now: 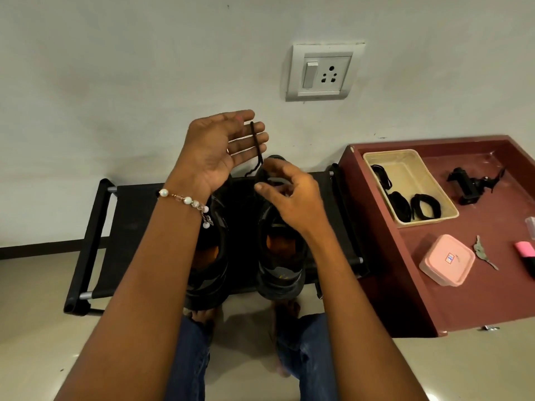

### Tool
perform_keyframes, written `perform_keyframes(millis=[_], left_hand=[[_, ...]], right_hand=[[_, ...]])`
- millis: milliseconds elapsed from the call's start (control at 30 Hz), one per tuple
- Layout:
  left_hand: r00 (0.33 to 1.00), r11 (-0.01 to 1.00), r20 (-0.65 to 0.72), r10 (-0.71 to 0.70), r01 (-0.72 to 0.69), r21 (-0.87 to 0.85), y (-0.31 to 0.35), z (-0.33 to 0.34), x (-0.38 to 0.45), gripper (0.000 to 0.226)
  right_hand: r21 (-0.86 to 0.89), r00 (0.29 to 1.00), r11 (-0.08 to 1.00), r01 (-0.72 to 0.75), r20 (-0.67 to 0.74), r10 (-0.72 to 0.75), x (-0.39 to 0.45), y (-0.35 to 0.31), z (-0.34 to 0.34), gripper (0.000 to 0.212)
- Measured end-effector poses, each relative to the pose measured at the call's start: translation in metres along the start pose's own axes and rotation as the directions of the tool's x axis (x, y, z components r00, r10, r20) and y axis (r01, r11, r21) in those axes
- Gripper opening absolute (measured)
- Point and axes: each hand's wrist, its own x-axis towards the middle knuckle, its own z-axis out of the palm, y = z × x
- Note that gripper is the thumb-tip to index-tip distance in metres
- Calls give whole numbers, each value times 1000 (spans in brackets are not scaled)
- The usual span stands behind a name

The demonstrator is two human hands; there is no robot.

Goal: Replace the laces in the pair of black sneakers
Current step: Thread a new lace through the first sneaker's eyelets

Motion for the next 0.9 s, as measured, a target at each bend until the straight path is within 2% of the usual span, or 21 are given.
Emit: perform_keyframes(millis=[67, 167, 233, 333, 400, 467, 533, 600, 667, 733, 800, 867, 900], left_hand=[[999, 994, 20, -31, 33, -105, 1, 0, -1, 24], [995, 956, 56, -78, 91, -278, 4, -6, -1, 26], [994, 913, 56, -99, 113, -393, 7, -11, 0, 27], [992, 876, 55, -117, 129, -465, 9, -14, 1, 28], [989, 885, 73, -130, 149, -442, 11, -14, 0, 28], [985, 889, 100, -140, 169, -425, 12, -12, -1, 27], [986, 881, 105, -129, 162, -444, 13, -10, 0, 23], [992, 862, 71, -104, 126, -491, 13, -11, 3, 19], [996, 827, -2, -88, 71, -558, 9, -19, 10, 17], [991, 806, -92, -95, 23, -591, 3, -32, 20, 22], [980, 846, -169, -110, 3, -533, -8, -43, 31, 34], [972, 949, -201, -119, 52, -310, -23, -48, 38, 42], [971, 988, -205, -126, 105, -110, -30, -47, 39, 43]], right_hand=[[-56, 995, 997, 61, 84, -56, -1, -5, 9, 47], [-104, 978, 981, 163, 149, -147, -2, -5, 16, 20], [-71, 978, 986, 154, 155, -141, -2, -3, 18, 10], [35, 998, 997, 66, -6, -66, 2, -1, 19, 22], [116, 1000, 993, 15, -20, -13, 5, -2, 17, 38], [154, 994, 988, -7, 107, -9, 6, -5, 16, 45], [198, 968, 980, -20, 251, -30, 4, -8, 16, 29], [253, 942, 966, -58, 333, -31, 0, -9, 11, 13], [264, 924, 956, -127, 383, 17, -2, -6, 0, 11], [275, 938, 945, -176, 339, 77, -2, -3, -14, 11], [335, 978, 928, -163, 176, 108, 0, 1, -28, 9], [426, 995, 901, -82, -16, 98, 3, 2, -40, 9], [463, 992, 886, -37, -88, 87, 4, 2, -44, 12]])
